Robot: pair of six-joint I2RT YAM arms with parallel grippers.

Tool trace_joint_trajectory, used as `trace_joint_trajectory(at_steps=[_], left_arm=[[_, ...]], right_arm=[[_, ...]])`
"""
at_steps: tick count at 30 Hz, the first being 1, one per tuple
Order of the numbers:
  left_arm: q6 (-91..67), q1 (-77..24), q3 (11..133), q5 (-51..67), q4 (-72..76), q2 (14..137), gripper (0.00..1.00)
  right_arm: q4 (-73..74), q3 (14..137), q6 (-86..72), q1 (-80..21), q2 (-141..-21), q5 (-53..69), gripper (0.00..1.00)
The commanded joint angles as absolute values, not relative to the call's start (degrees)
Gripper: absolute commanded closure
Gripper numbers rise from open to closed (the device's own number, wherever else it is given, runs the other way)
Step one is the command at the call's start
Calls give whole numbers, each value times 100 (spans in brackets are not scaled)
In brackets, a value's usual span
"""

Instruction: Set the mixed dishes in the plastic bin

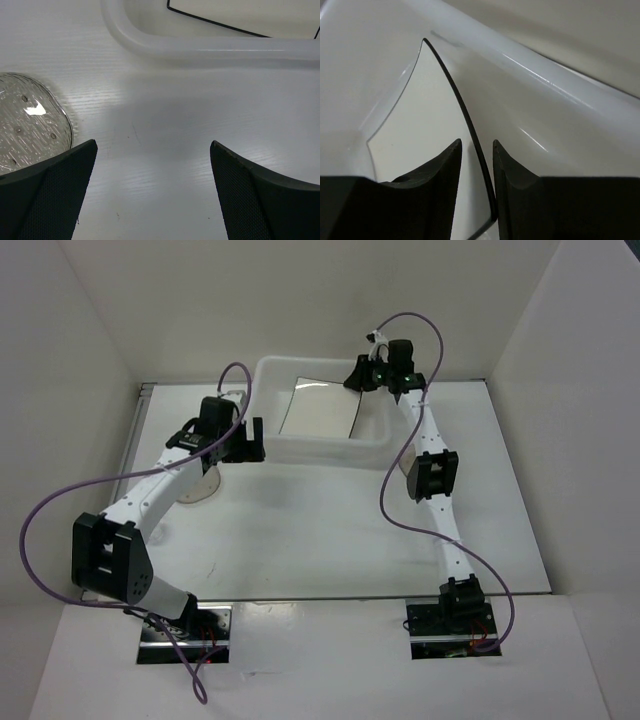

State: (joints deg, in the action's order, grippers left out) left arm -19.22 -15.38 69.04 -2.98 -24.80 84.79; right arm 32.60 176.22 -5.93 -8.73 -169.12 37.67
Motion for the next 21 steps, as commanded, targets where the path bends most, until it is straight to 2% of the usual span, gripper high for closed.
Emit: trace_joint_trajectory(at_steps=[1, 2, 5, 6, 9, 12, 17, 21], left_arm=[[-1793, -1485, 7146, -360, -2312, 8561, 0], [-1793, -1485, 7146, -360, -2312, 8561, 0], [-1846, -1485, 7198, -413, -2312, 8613, 0], [-1846, -1485, 7198, -413, -2312, 8665, 0], [-1846, -1485, 7251, -413, -2312, 8718, 0], [-1846, -1485, 7303, -413, -2312, 8719, 0], [-1960, -1354, 7304, -632, -2259, 8719, 0], [-2327, -1011, 7505, -720, -2197, 8990, 0]], right_arm=[[3208, 17974, -334, -940, -16937, 3560, 63], [3208, 17974, -334, -940, -16937, 3560, 57], [3208, 17974, -334, -940, -16937, 3445, 56], [3208, 17974, -334, -940, -16937, 3445, 52], [3156, 17974, -334, -940, -16876, 3393, 21], [3155, 17974, -421, -940, -16709, 3340, 6], [2997, 17974, -755, -879, -15998, 3165, 3], [3172, 17974, -756, -826, -14910, 2963, 3]])
